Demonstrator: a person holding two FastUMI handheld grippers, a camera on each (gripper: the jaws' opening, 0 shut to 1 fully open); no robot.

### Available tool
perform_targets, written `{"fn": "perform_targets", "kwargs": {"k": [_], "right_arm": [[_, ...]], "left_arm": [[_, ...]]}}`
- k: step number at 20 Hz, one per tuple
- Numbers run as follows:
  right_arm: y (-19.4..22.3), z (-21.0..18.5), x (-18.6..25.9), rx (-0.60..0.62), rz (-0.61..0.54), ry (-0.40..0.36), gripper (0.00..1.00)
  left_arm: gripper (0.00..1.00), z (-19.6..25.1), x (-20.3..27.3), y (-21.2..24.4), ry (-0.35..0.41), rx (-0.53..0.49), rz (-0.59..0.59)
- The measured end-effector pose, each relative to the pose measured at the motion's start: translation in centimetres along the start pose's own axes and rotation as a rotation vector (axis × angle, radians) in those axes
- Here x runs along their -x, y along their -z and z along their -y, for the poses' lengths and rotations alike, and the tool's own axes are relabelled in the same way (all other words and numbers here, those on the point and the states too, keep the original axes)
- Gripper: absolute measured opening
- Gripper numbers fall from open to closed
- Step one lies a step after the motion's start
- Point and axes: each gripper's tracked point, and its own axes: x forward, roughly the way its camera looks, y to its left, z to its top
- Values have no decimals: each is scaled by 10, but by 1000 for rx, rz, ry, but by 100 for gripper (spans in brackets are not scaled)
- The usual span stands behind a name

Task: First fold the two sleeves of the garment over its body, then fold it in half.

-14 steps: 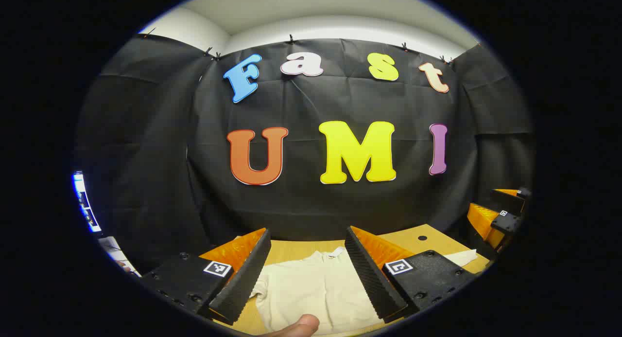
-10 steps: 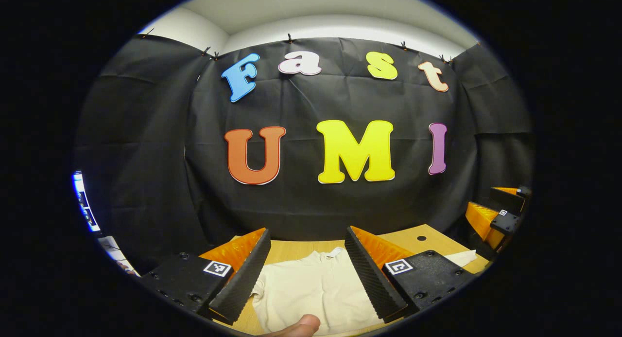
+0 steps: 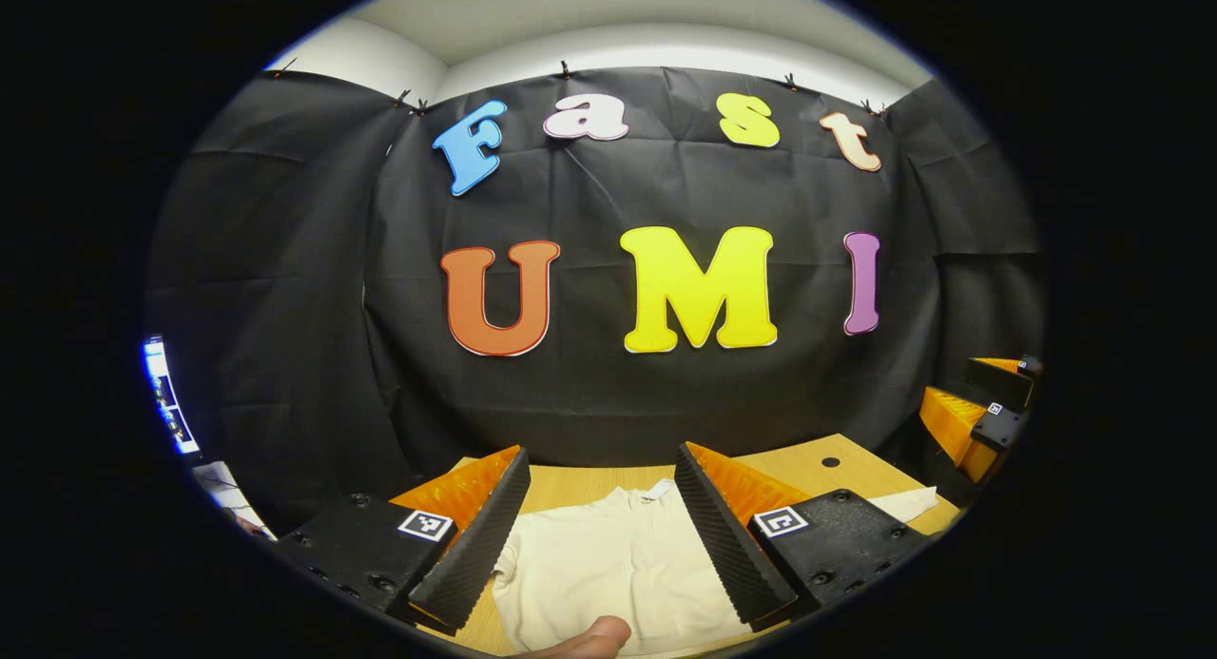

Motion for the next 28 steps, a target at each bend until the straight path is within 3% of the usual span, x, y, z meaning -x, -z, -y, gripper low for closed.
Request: {"fn": "perform_targets", "kwargs": {"k": [6,11,14,19,23,28], "right_arm": [[16,25,-13,-11,-33,20,94],[53,109,-45,32,-80,132,94],[110,177,-71,60,-172,220,94],[256,289,-87,6,-457,338,94],[339,324,-80,-123,-669,382,94],[404,341,-78,-320,-873,398,94]], "left_arm": [[99,11,-1,8,1,-19,-21],[99,36,-6,9,-2,-28,-32],[99,48,-13,10,-31,-33,-51],[99,71,-20,6,-91,-79,-71],[99,84,-19,13,-123,-97,-90],[99,99,-21,22,-171,-89,-126]]}}
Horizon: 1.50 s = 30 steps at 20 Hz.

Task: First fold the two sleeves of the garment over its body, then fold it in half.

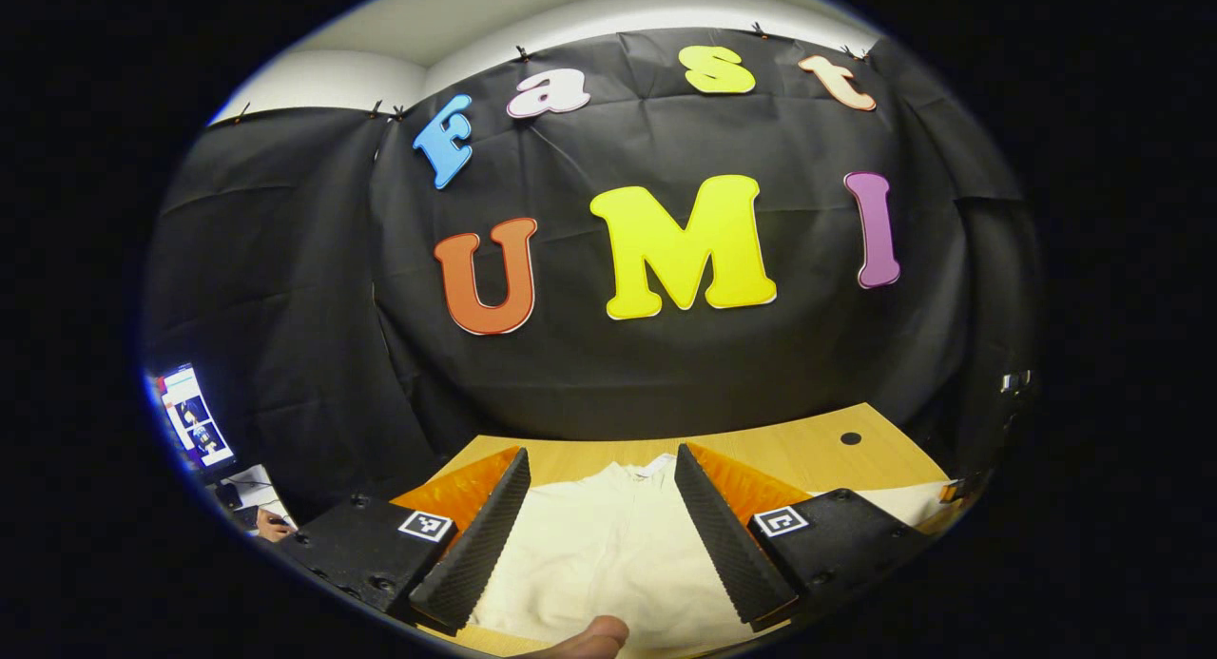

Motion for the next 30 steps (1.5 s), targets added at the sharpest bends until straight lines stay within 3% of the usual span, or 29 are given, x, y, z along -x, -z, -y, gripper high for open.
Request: {"fn": "perform_targets", "kwargs": {"k": [5,9,14,15,17,18,20,21,23,24,25,30], "right_arm": [[25,13,-25,-67,-183,46,95],[27,11,-32,22,-262,53,96],[25,5,-33,35,-362,55,82],[25,0,-32,50,-362,39,65],[27,-8,-34,72,-366,25,47],[25,-8,-33,69,-364,41,31],[24,-7,-31,69,-364,69,34],[26,-9,-30,75,-369,90,21],[27,-11,-26,88,-362,102,18],[22,-13,-22,85,-348,105,23],[17,-16,-14,84,-334,102,18],[-19,-59,43,118,-250,56,20]], "left_arm": [[99,3,1,8,-36,18,-24],[99,-5,-4,16,-41,15,-47],[99,-29,-4,17,-53,21,-52],[99,-34,-3,15,-59,15,-47],[99,-46,-2,17,-65,8,-44],[99,-54,-2,19,-70,9,-45],[99,-66,-2,22,-69,28,-53],[99,-70,-2,22,-71,29,-50],[99,-81,0,23,-76,22,-44],[99,-87,0,22,-77,25,-39],[99,-91,1,21,-72,35,-25],[99,-107,6,20,-7,156,39]]}}
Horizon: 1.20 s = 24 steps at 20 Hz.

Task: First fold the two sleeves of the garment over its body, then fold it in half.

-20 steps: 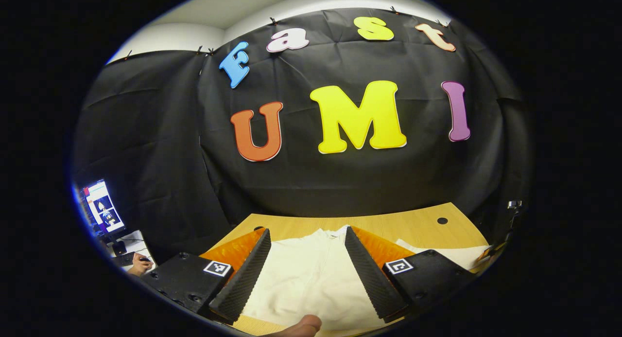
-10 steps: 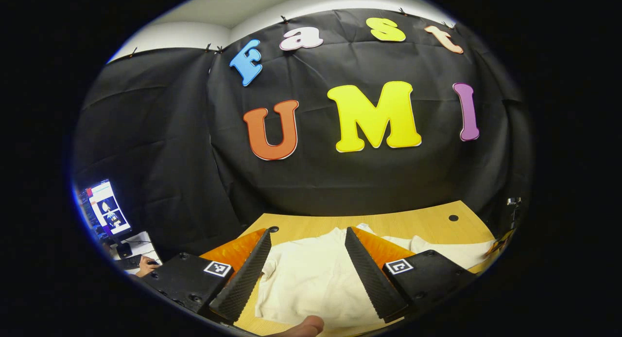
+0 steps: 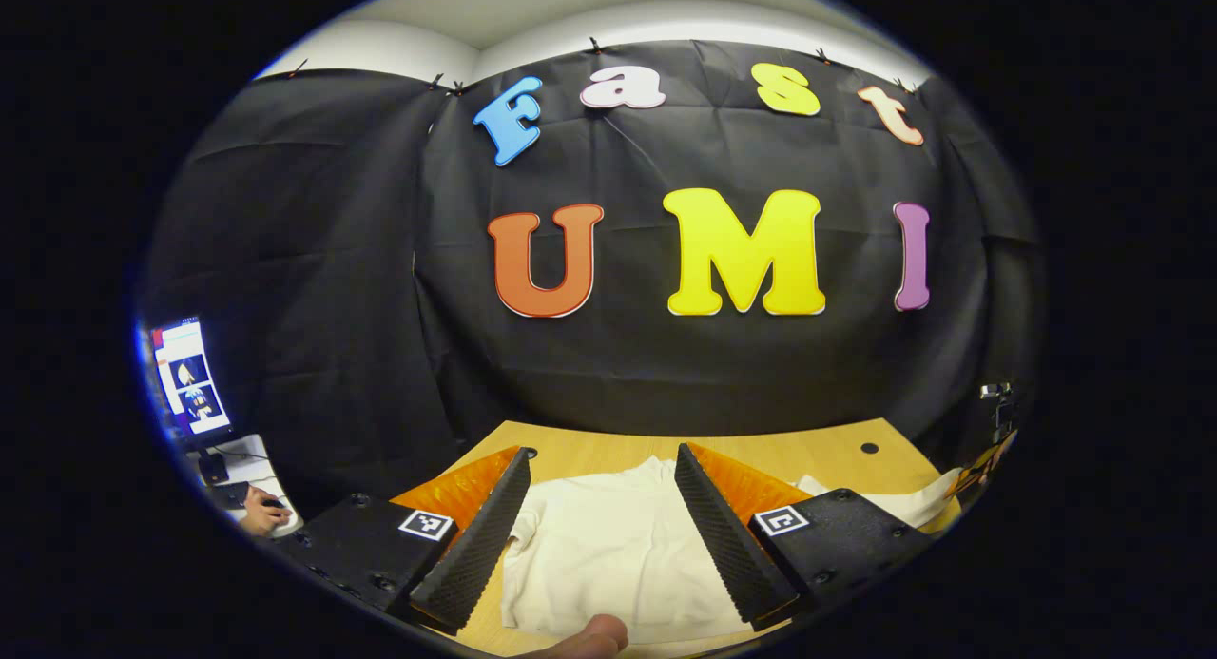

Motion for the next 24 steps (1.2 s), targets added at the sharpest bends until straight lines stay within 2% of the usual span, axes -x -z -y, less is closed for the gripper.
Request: {"fn": "perform_targets", "kwargs": {"k": [2,4,8,10,11,14,18,20,24], "right_arm": [[-12,-20,24,20,35,-1,20],[-22,-50,48,56,64,-41,20],[-28,-138,94,134,103,-135,20],[-29,-197,117,195,132,-191,18],[-26,-225,126,225,141,-218,20],[-9,-310,149,277,132,-315,20],[38,-418,161,379,103,-373,20],[59,-455,165,416,83,-393,18],[104,-538,170,488,53,-458,20]], "left_arm": [[99,-5,-2,5,13,18,-2],[99,-15,-3,15,23,13,-16],[99,-36,-2,36,35,-24,-55],[99,-52,-2,41,27,-39,-71],[99,-61,0,41,20,-40,-70],[99,-85,0,45,5,-39,-65],[99,-126,-3,48,-32,-42,-66],[99,-141,-1,51,-43,-39,-69],[99,-176,1,66,-66,-35,-92]]}}
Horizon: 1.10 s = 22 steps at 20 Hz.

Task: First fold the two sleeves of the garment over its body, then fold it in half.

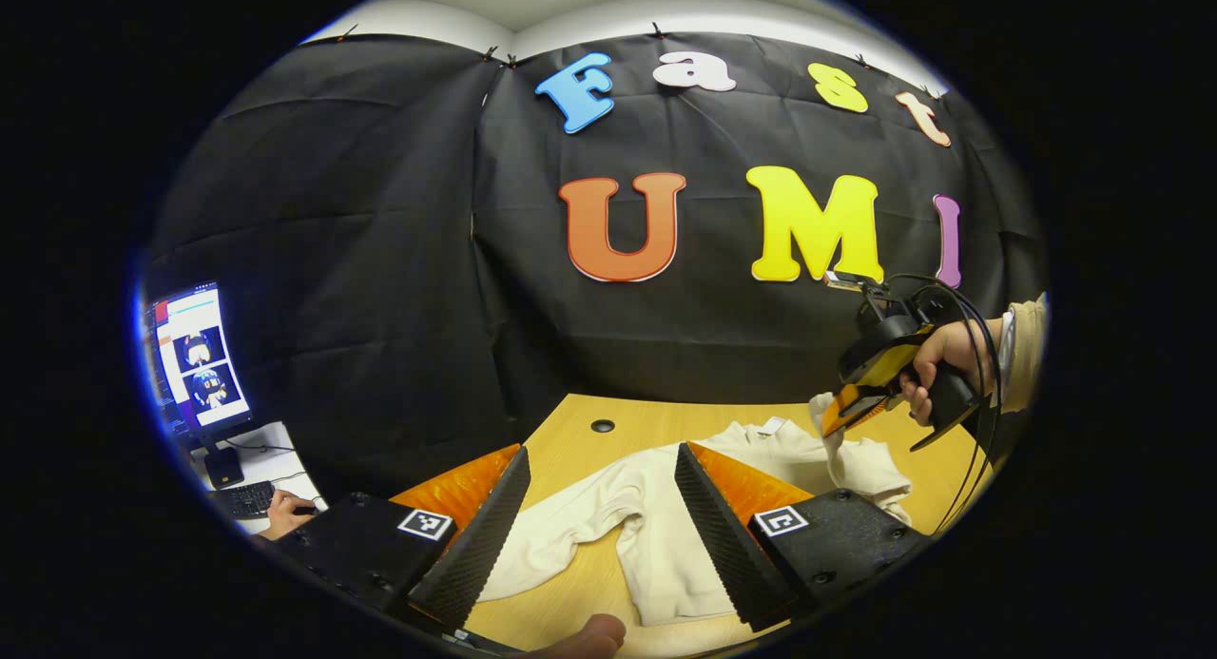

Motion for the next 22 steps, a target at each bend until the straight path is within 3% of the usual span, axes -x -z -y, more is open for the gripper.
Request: {"fn": "perform_targets", "kwargs": {"k": [3,6,10,11,12,15,17,19,20,22], "right_arm": [[-4,-59,-28,9,-3,-58,20],[6,-101,-71,32,-43,-53,20],[25,-126,-114,111,-101,-19,17],[28,-129,-121,130,-110,-18,23],[32,-131,-127,156,-115,-17,20],[29,-141,-127,180,-96,-51,33],[22,-145,-122,187,-66,-70,36],[14,-146,-105,225,-30,-70,52],[14,-151,-95,241,-18,-94,52],[7,-150,-71,284,23,-109,70]], "left_arm": [[99,-22,1,15,-15,-10,-17],[99,-46,-3,36,-50,-17,-56],[99,-65,-2,54,-87,1,-83],[99,-66,-2,59,-82,-2,-95],[99,-68,0,64,-82,-6,-108],[99,-71,2,74,-86,-17,-124],[99,-71,4,77,-90,-25,-129],[99,-71,4,83,-93,-28,-139],[99,-72,3,89,-86,-27,-155],[99,-76,3,100,-93,-25,-179]]}}
